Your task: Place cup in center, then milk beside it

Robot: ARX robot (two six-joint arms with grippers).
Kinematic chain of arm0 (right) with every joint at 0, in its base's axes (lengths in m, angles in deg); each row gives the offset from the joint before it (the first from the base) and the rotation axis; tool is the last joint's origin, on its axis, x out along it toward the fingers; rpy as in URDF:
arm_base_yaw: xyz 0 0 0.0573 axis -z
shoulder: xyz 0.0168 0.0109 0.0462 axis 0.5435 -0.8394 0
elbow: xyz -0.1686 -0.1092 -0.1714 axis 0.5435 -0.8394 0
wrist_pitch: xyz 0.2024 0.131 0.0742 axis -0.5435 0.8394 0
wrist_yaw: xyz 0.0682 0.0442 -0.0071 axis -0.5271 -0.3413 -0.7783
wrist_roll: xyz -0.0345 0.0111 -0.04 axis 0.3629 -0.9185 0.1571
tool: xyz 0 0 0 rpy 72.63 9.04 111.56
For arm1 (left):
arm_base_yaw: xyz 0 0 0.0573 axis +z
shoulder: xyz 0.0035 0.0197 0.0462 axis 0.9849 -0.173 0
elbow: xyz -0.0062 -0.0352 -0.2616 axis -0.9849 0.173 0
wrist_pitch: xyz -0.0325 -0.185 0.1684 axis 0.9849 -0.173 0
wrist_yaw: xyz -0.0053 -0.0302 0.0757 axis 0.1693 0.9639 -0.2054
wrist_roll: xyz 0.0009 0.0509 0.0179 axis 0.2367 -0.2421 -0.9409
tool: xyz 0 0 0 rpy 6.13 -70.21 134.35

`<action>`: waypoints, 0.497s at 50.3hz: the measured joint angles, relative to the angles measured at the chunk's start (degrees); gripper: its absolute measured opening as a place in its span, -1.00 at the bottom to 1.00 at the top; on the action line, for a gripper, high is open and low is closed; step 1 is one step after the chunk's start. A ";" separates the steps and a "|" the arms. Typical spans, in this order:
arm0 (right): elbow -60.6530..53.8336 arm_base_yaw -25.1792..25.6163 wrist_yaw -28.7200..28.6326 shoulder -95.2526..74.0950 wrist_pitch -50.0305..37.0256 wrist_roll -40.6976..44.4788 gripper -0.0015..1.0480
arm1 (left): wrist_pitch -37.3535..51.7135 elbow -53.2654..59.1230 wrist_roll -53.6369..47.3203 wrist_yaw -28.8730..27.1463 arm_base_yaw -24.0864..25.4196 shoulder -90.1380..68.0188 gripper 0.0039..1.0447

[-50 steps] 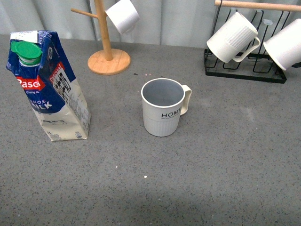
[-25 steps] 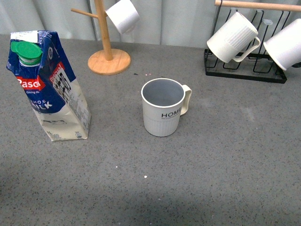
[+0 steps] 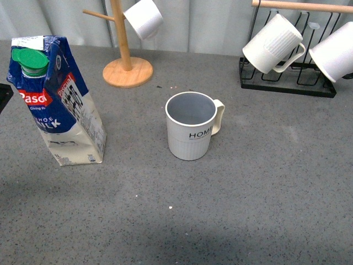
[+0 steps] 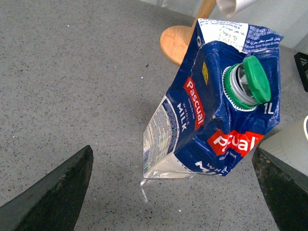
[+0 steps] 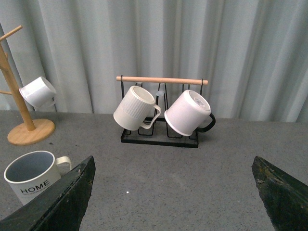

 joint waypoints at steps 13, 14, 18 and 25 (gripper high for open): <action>0.00 0.00 0.00 0.00 0.00 0.00 0.82 | -0.44 -2.49 0.76 0.55 -1.29 -4.22 0.88; 0.00 0.00 0.00 0.00 0.00 0.00 0.82 | -0.44 -2.54 0.79 0.59 -1.55 -4.31 0.88; 0.00 0.00 -0.02 0.00 0.00 0.00 0.82 | -0.44 -2.73 0.85 0.83 -2.16 -4.46 0.88; 0.00 0.00 -0.02 0.00 0.00 0.00 0.82 | -0.37 -2.97 1.97 1.77 -3.96 -4.61 0.88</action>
